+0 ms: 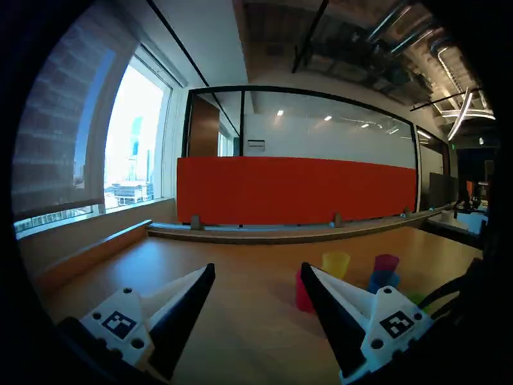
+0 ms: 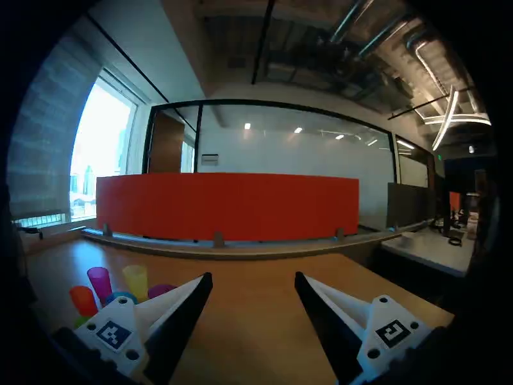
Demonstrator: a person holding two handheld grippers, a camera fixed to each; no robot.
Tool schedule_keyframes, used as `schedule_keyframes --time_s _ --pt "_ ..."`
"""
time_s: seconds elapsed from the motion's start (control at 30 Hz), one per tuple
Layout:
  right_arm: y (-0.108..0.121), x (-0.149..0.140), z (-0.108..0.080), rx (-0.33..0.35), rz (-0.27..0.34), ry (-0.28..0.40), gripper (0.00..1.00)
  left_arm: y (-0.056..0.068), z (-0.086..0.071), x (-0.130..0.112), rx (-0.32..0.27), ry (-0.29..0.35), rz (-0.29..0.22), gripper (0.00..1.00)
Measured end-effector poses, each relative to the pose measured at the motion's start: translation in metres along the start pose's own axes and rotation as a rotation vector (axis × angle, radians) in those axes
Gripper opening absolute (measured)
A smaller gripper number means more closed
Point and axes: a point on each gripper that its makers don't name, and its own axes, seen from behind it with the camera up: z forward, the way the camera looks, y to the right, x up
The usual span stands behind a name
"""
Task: Pour water
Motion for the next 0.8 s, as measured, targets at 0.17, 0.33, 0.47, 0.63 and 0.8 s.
schedule_keyframes --time_s 0.17,0.33,0.47,0.63,0.8 --pt "0.004 0.006 0.001 -0.011 0.017 0.005 1.00 -0.004 -0.003 -0.001 0.046 0.033 0.003 0.99" --pt "-0.001 0.003 0.000 0.000 0.030 -0.014 1.00 -0.006 -0.004 -0.009 0.060 0.043 0.025 1.00" --pt "-0.005 0.003 -0.002 -0.001 0.043 -0.022 1.00 -0.011 -0.002 -0.020 0.064 0.037 0.054 0.99" --pt "-0.004 -0.002 -0.003 -0.016 0.033 -0.028 1.00 -0.017 0.000 -0.031 0.071 0.038 0.055 0.99" --pt "-0.004 0.000 -0.004 -0.028 0.006 -0.031 1.00 -0.019 0.002 -0.043 0.063 0.026 0.031 0.99"
